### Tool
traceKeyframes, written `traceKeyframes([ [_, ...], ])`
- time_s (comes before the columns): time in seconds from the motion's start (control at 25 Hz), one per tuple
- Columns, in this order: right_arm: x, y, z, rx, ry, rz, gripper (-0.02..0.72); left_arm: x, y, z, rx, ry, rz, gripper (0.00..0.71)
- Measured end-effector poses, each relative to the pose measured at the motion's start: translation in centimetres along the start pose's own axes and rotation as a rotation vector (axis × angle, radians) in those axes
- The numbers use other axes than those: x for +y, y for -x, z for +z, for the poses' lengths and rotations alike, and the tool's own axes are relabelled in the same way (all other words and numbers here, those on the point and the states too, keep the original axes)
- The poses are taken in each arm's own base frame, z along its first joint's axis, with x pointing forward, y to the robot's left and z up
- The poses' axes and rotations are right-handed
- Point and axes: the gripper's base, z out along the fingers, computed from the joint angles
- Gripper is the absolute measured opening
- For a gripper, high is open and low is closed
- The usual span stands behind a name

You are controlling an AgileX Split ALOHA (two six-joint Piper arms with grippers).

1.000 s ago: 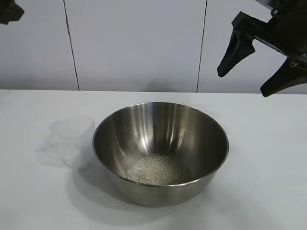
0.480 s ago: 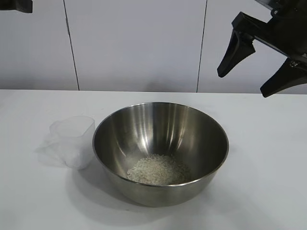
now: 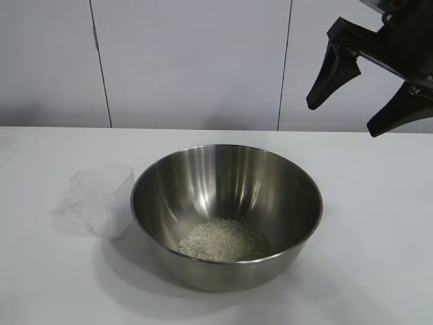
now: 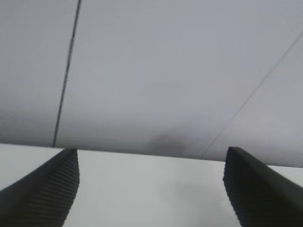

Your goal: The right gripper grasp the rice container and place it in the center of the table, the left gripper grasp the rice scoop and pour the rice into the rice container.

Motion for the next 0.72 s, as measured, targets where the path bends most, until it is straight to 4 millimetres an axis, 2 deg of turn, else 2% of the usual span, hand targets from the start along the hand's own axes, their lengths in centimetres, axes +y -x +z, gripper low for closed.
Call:
traceKeyframes([
  [0.24, 0.0, 0.0, 0.0, 0.000, 0.000, -0.006, 0.638, -0.6, 0.5, 0.0, -0.080, -0.052, 0.532, 0.545],
  [0.36, 0.0, 0.0, 0.0, -0.001, 0.000, -0.007, 0.638, -0.3, 0.0, 0.6, -0.064, -0.031, 0.677, 0.533],
  [0.6, 0.0, 0.1, 0.0, -0.007, -0.002, -0.007, 0.638, 2.5, -2.6, 2.1, 0.192, 0.154, 0.439, 0.530],
  [0.72, 0.0, 0.1, 0.0, -0.013, -0.004, -0.007, 0.638, 3.2, -2.6, 2.6, 0.318, 0.214, 0.375, 0.530],
])
